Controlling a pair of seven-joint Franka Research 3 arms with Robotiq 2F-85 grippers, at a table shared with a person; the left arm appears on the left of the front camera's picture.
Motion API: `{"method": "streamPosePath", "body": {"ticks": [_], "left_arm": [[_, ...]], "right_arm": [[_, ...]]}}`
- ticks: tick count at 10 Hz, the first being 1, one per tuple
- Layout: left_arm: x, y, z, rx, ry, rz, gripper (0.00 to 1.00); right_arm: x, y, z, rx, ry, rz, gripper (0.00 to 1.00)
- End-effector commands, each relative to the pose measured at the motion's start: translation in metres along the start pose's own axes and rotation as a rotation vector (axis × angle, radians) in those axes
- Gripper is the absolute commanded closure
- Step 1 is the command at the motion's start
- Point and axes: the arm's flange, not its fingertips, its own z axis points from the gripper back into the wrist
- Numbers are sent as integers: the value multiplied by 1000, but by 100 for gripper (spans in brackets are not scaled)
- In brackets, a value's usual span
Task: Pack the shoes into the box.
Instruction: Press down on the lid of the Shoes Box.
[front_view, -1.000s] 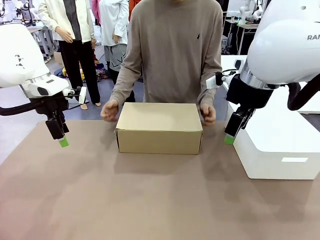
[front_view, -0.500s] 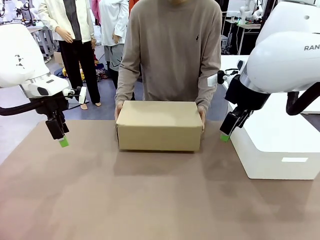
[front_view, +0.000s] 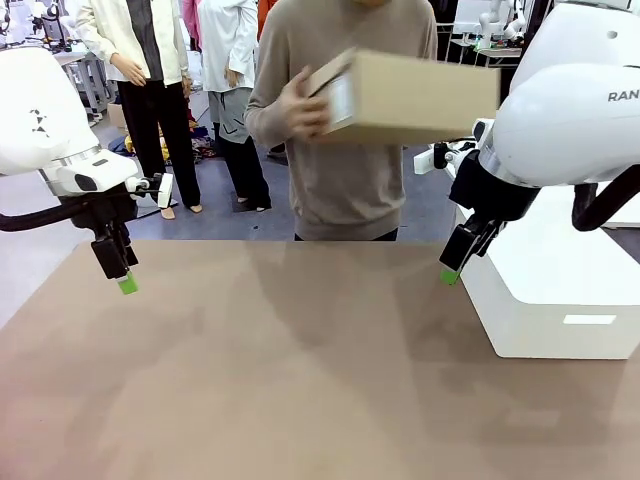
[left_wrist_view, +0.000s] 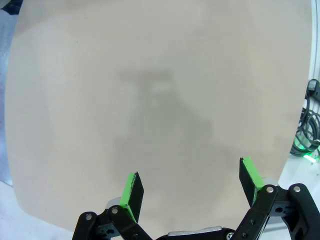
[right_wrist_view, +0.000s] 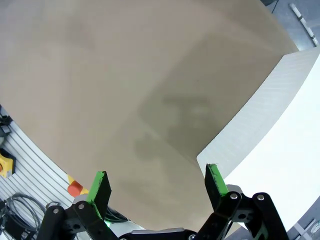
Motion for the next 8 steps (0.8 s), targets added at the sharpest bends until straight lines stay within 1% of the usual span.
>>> {"method": "streamPosePath", "body": {"ticks": [1, 8], "left_arm": [[-1, 0, 1, 8, 5, 4, 0], [-1, 0, 1, 8, 5, 4, 0]], "right_arm": [[-1, 0, 2, 0, 5, 5, 0], [-1, 0, 2, 0, 5, 5, 0]]}}
